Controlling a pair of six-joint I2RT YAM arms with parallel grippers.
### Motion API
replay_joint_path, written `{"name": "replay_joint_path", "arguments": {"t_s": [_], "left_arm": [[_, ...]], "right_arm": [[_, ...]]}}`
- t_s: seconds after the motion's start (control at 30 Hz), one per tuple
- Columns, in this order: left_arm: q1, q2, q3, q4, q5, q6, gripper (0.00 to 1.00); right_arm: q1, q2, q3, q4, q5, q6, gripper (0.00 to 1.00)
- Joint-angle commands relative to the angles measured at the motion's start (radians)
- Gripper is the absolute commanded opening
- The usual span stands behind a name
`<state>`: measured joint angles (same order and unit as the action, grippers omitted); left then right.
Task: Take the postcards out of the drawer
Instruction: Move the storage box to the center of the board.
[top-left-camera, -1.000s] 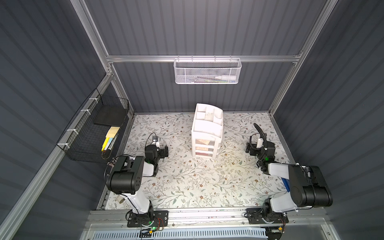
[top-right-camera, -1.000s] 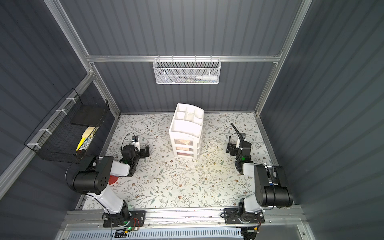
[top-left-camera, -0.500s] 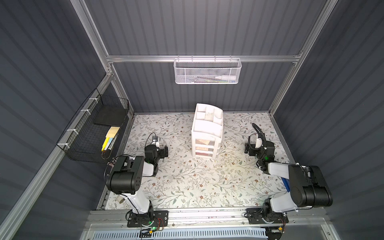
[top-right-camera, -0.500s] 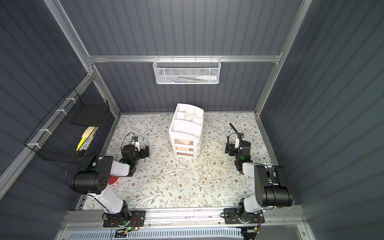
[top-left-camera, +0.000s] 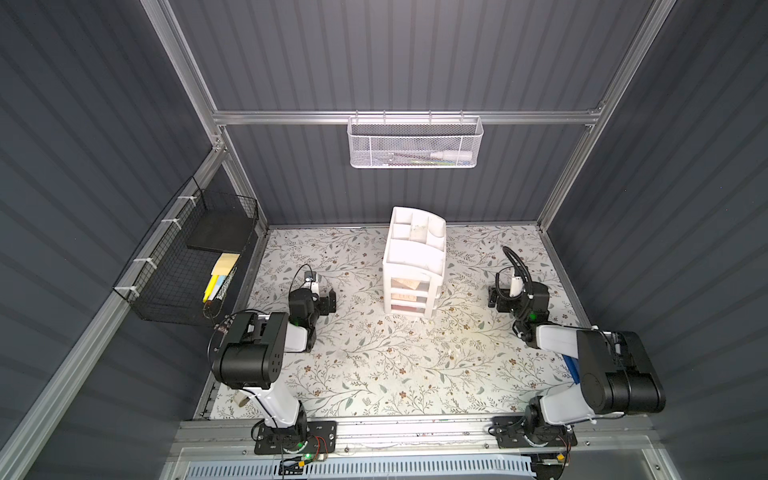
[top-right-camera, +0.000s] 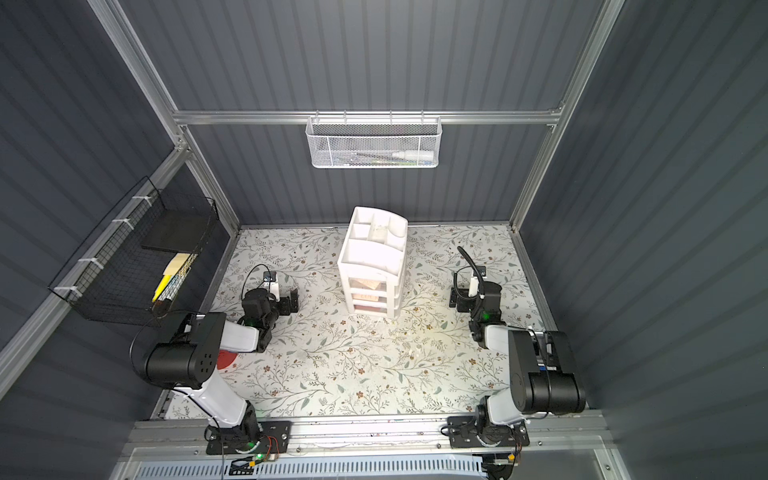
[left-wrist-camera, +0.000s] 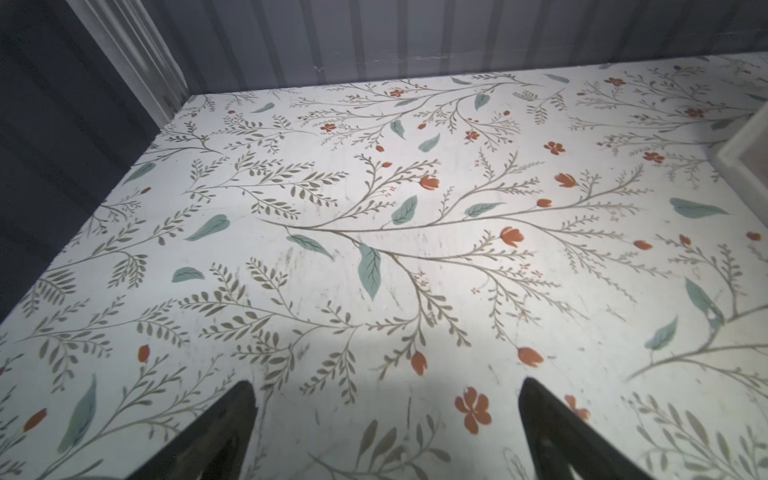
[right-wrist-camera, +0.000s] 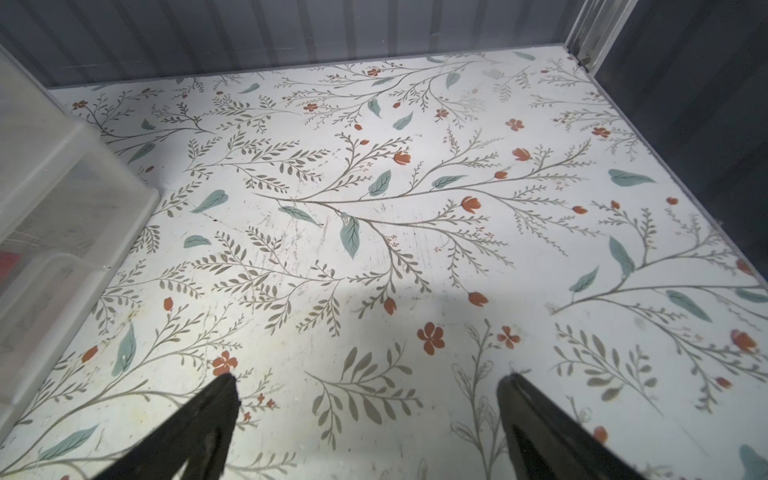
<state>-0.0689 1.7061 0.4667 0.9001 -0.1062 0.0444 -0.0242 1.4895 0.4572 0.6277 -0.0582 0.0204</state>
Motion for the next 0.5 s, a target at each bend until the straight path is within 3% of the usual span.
{"name": "replay_joint_path", "arguments": {"t_s": [0.0, 0.37, 0.47], "left_arm": [[0.005, 0.004, 0.018, -0.031, -0.038, -0.022, 1.0], [0.006, 0.003, 0.016, -0.029, -0.039, -0.021, 1.0], [0.004, -0.004, 0.015, -0.018, -0.056, -0.023, 1.0]], "right_arm": [[0.003, -0.012, 0.009, 0.006, -0.067, -0.032, 0.99], [0.003, -0.012, 0.012, 0.003, -0.063, -0.029, 0.99], [0.004, -0.005, 0.055, -0.037, 0.094, 0.049, 0.99]]}}
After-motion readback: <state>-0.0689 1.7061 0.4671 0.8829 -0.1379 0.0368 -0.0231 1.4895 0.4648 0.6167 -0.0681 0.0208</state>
